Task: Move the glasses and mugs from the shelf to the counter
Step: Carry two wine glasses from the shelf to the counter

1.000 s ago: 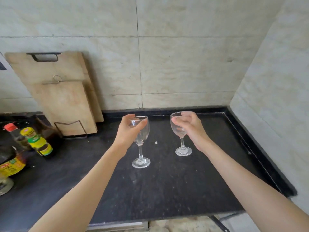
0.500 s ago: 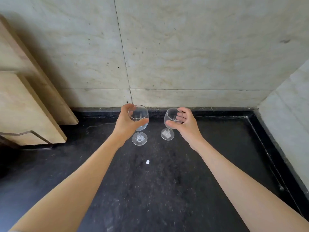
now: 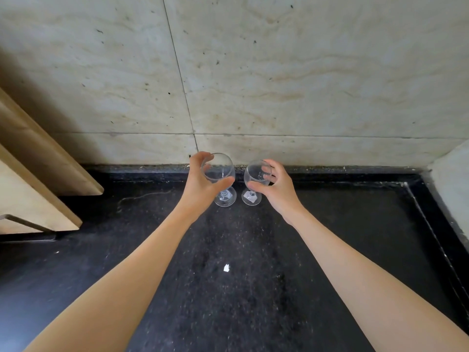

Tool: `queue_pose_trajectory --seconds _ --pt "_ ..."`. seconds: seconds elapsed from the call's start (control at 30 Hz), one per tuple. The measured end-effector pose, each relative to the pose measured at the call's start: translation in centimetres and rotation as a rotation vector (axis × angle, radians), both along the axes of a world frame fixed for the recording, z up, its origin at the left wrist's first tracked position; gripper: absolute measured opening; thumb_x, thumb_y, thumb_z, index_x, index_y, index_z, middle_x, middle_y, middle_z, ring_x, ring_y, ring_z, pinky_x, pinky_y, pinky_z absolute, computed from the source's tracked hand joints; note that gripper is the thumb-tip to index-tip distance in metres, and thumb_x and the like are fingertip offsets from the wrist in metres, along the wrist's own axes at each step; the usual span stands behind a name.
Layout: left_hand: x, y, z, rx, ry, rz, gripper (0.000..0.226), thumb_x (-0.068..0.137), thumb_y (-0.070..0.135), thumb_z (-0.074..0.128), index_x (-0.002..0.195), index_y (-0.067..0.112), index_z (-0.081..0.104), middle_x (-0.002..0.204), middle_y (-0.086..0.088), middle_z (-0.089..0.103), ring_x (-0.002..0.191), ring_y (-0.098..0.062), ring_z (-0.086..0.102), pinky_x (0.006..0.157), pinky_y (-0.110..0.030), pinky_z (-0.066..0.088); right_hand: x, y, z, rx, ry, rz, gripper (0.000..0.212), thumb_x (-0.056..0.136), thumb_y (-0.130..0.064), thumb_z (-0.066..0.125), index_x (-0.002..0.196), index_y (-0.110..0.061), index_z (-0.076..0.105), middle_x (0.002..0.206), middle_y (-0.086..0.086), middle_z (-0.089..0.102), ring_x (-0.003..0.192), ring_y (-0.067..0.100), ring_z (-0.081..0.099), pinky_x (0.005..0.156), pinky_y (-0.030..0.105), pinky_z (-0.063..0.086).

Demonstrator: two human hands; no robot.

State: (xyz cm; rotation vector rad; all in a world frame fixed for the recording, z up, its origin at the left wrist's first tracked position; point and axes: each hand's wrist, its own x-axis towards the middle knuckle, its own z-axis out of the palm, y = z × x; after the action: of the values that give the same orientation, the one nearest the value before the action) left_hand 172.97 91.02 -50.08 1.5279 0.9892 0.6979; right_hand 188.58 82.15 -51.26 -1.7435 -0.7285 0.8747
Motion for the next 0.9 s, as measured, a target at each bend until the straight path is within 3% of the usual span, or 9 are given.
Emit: queue_pose_trajectory --seconds 0.27,0.4,0.57,0.7,0.9 --pt "1.4 0.0 0.6 0.018 0.114 -0.058 0.072 0.078 0.016 0.073 0.135 0.02 0.028 0.145 -0.008 0.03 0.129 -0.016 0.034 0.096 -0.028 0.037 0.1 0.7 -0.7 -0.019 -0.035 0.032 0.072 0.071 -0.021 0.079 0.131 -0.025 0.04 0.139 -0.001 0.046 0.128 0.017 0.043 0.097 0.029 0.037" --pt "1.6 -0.3 1.2 -0.011 0.114 -0.081 0.075 0.079 0.014 0.072 0.137 0.02 0.025 0.147 -0.01 0.027 0.133 -0.017 0.031 0.103 -0.031 0.037 0.0 0.5 -0.3 -0.096 -0.077 0.06 0.091 0.071 -0.025 0.079 0.143 -0.024 0.024 0.151 -0.001 0.032 0.137 0.019 0.033 0.105 0.034 0.032" --pt "0.2 -0.7 3.1 -0.022 0.222 -0.094 0.1 0.076 0.032 0.074 0.148 0.02 0.006 0.157 -0.005 0.012 0.143 -0.02 0.017 0.113 -0.039 0.025 0.1 -1.2 2.6 -0.184 -0.193 0.101 0.091 0.076 -0.038 0.072 0.147 -0.026 0.016 0.157 -0.002 0.02 0.142 0.019 0.022 0.11 0.04 0.026" --pt "-3.0 -0.6 6.9 0.092 0.336 -0.153 0.099 0.078 0.049 0.066 0.149 0.023 0.003 0.158 -0.003 0.005 0.144 -0.021 0.012 0.113 -0.041 0.02 -0.6 -2.9 7.4 -0.21 -0.459 0.211 0.081 0.083 -0.047 0.06 0.147 -0.02 0.017 0.157 0.0 0.017 0.143 0.019 0.019 0.112 0.037 0.021" --pt "-9.6 0.5 16.6 0.692 0.738 -0.168 0.081 0.086 0.063 0.038 0.147 0.034 -0.006 0.159 -0.001 -0.011 0.146 -0.025 -0.012 0.114 -0.056 -0.005 -5.7 -2.9 18.7 -0.163 -1.08 0.267 0.085 0.084 -0.065 0.04 0.148 -0.03 -0.002 0.159 0.0 -0.011 0.146 0.021 -0.009 0.115 0.052 -0.003"
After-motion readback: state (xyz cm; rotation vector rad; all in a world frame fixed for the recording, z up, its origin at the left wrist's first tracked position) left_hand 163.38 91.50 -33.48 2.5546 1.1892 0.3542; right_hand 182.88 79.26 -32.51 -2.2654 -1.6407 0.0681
